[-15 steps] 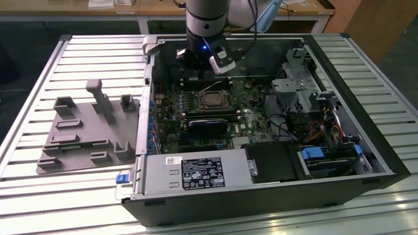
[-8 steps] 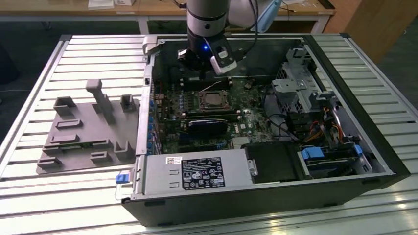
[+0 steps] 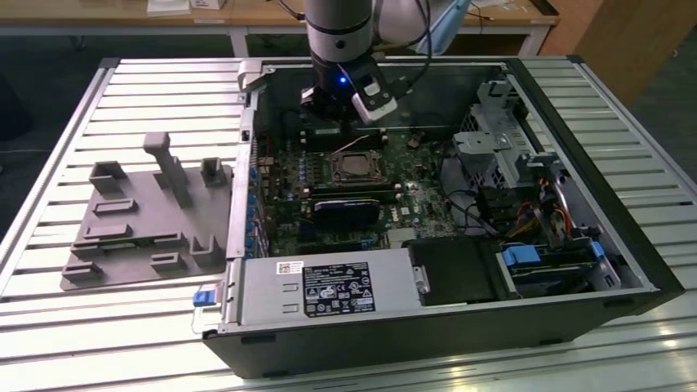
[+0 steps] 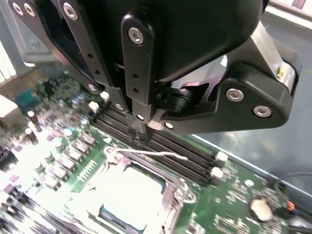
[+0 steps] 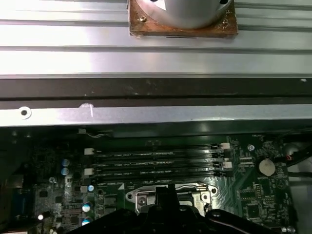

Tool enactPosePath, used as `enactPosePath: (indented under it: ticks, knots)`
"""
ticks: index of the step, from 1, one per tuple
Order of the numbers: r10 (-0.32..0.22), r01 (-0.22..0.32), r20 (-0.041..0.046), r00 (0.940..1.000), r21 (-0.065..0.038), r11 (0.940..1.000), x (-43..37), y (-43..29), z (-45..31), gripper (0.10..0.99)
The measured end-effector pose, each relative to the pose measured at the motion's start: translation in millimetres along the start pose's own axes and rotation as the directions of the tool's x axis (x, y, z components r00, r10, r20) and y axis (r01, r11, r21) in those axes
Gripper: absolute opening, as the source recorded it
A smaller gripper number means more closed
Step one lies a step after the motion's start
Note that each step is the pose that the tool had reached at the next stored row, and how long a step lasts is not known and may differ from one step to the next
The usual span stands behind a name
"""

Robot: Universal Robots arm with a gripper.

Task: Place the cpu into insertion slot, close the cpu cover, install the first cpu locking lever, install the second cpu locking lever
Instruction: 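Install the first cpu locking lever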

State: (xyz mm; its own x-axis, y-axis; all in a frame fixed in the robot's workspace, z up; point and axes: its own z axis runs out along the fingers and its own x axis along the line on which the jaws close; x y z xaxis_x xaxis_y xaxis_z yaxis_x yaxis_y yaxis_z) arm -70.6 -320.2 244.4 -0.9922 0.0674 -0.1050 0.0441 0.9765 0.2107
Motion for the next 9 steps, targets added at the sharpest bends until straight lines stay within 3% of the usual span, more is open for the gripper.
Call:
enactPosePath:
  ticks: [6, 7, 9]
  knots:
    - [-0.009, 0.009, 0.0637, 0.9979, 0.010, 0.9999, 0.5, -0.4, 1.8, 0.102]
    - [-0.010, 0.009, 0.0713, 0.9974, 0.011, 0.9999, 0.6, -0.5, 2.3, 0.102]
    - [-0.010, 0.010, 0.0780, 0.9969, 0.011, 0.9999, 0.8, -1.0, 4.5, 0.102]
